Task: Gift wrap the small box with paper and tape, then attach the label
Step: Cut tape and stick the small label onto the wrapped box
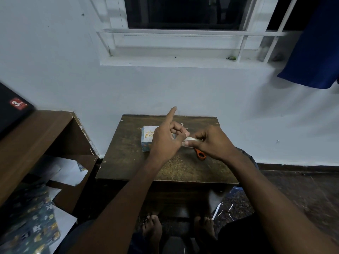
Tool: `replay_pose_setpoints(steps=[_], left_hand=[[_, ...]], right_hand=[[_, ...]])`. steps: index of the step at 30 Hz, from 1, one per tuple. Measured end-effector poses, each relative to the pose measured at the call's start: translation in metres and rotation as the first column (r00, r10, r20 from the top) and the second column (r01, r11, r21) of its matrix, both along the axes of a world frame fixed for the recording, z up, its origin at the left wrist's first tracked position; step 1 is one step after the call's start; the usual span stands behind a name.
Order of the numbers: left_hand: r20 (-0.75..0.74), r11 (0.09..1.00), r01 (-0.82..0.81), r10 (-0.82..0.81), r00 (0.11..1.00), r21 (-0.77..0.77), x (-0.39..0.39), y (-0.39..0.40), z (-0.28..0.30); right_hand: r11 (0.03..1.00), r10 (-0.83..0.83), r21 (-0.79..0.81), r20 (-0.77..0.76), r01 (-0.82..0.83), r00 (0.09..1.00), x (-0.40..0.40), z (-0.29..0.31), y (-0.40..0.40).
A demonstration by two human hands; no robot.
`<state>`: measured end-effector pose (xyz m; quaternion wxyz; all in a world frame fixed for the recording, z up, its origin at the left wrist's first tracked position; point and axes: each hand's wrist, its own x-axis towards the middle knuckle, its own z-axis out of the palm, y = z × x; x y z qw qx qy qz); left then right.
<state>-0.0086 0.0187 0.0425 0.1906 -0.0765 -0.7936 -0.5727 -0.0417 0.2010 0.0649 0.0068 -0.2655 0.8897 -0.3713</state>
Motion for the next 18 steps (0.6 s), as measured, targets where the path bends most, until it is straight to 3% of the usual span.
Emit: replay_pose_setpoints(steps=[8,13,18], left_hand=[[-0.034,0.983,-0.158,0.155,0.987,-0.089,0.002,0.008,-0.005],[0.091,0.941,-0.324,0.332,0.939,-0.098,0.007,0.011,-0.001],[0.187,0.962,-0.235,0.258,0.948,-0.136,0.001,0.005,-0.004]], right_hand=[[0.987,-0.084,0.124,-0.129,0.1,0.988,-0.001,-0.006,-0.007],[0.949,-0.11,0.262,-0.257,0.178,0.96,0.005,-0.006,-0.018],[0.962,-0.129,0.2,-0.276,0.188,0.953,0.013,-0.003,-0.022]])
